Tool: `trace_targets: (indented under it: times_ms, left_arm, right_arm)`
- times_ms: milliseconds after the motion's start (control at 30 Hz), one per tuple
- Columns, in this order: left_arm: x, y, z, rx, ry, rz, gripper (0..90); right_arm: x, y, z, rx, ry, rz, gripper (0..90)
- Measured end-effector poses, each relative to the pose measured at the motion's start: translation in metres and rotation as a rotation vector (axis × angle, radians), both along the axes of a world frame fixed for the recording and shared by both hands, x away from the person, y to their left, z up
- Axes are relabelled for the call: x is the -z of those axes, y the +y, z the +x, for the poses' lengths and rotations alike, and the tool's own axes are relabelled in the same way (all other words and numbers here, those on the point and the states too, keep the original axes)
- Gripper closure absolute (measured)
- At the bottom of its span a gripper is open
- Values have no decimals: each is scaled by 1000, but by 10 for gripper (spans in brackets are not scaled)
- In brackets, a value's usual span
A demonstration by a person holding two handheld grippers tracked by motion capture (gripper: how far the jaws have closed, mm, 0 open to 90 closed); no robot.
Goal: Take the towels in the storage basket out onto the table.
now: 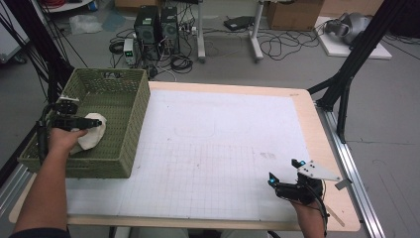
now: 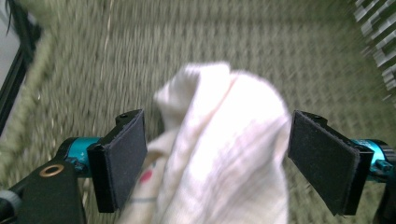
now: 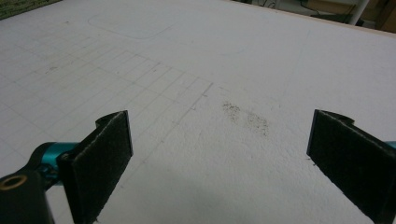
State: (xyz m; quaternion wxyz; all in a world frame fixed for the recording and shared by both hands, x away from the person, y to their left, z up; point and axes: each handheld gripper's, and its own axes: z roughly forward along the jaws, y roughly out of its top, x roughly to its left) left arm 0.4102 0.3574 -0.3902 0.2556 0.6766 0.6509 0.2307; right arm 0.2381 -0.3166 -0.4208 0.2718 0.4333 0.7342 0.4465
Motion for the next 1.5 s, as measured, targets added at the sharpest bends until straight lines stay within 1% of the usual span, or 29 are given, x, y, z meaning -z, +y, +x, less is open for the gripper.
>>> trace_targets:
  times_ms: [67, 100, 133, 233, 267, 300, 333, 367, 400, 433, 467, 500, 533, 567, 600, 633, 667, 733, 767, 800, 900, 1067, 1100, 1133, 1167, 1200, 1267, 1367, 1500]
  left_arm:
    - [3, 0, 1, 3, 31, 6, 212]
    - [5, 0, 1, -6, 65, 11, 216]
    - [5, 0, 1, -6, 65, 11, 216]
    - [10, -2, 3, -18, 117, 39, 230]
    - [10, -2, 3, -18, 117, 39, 241]
    - [12, -2, 3, -16, 146, 43, 260]
    - [12, -2, 3, -16, 146, 43, 286]
    - [13, -1, 3, -11, 165, 43, 286]
    - [14, -2, 3, -11, 181, 50, 332]
    - [14, -2, 3, -14, 188, 52, 419]
    - [13, -2, 3, -11, 190, 50, 419]
    - [11, -3, 2, 3, 184, 59, 555]
    - [9, -3, 2, 8, 178, 64, 555]
    - [7, -3, 1, 16, 159, 62, 663]
    - [5, -3, 0, 20, 149, 58, 663]
    - [2, -2, -1, 22, 108, 37, 699]
    - [2, -2, -1, 22, 108, 37, 708]
    - [-2, -1, -3, 19, 57, 21, 711]
    - [-6, 2, -5, 0, 14, -5, 717]
    - [-6, 2, -5, 0, 14, -5, 718]
    - [-12, 6, -10, -17, -80, -50, 721]
    - [-24, 6, -18, -16, -235, -96, 724]
    - [-30, 5, -22, -6, -298, -114, 724]
    - [-30, 5, -22, -6, -298, -114, 724]
    - [-36, 5, -26, -6, -354, -138, 724]
    - [-36, 5, -26, -6, -354, -138, 725]
    - [-45, 8, -31, -8, -410, -173, 728]
    - [-50, 8, -34, 2, -432, -182, 730]
    - [-64, 5, -40, 19, -492, -204, 731]
  right_arm:
    - [0, -1, 0, 2, 2, 4, 60]
    - [0, -1, 0, 4, 2, 5, 60]
    - [0, -1, 0, 4, 2, 5, 60]
    - [0, -3, 0, 8, -3, 7, 60]
    - [0, -3, -1, 6, 0, 7, 60]
    - [0, -2, -1, 7, 0, 6, 60]
    - [0, -2, -1, 7, 0, 6, 60]
    - [0, -2, -1, 7, 1, 3, 60]
    - [0, -2, 0, 5, 2, 3, 60]
    - [1, -3, 1, 3, 3, -1, 60]
    - [1, -3, 1, 3, 3, -1, 60]
    - [1, -3, 1, 7, 6, 5, 60]
    - [1, -3, 1, 7, 6, 5, 60]
    - [0, -3, -1, 5, 2, 2, 60]
    - [0, -3, -1, 5, 2, 2, 60]
    - [-1, -3, -2, 7, 0, 6, 60]
    - [-1, -3, -2, 7, 0, 6, 60]
    - [0, -4, -2, 12, -2, 13, 60]
    - [-1, -6, -2, 16, -3, 14, 60]
    - [-1, -6, -2, 19, 1, 17, 60]
    - [-1, -7, -3, 19, -1, 16, 60]
    - [-3, -7, -5, 21, -8, 23, 60]
    - [-2, -8, -5, 26, -6, 26, 60]
    - [-2, -8, -5, 26, -6, 26, 60]
    - [-2, -8, -4, 29, -6, 31, 60]
    - [-2, -8, -4, 29, -6, 31, 60]
    - [-2, -8, -5, 32, -5, 34, 60]
    - [-3, -7, -5, 28, -10, 29, 60]
    - [-3, -5, -4, 21, -9, 29, 60]
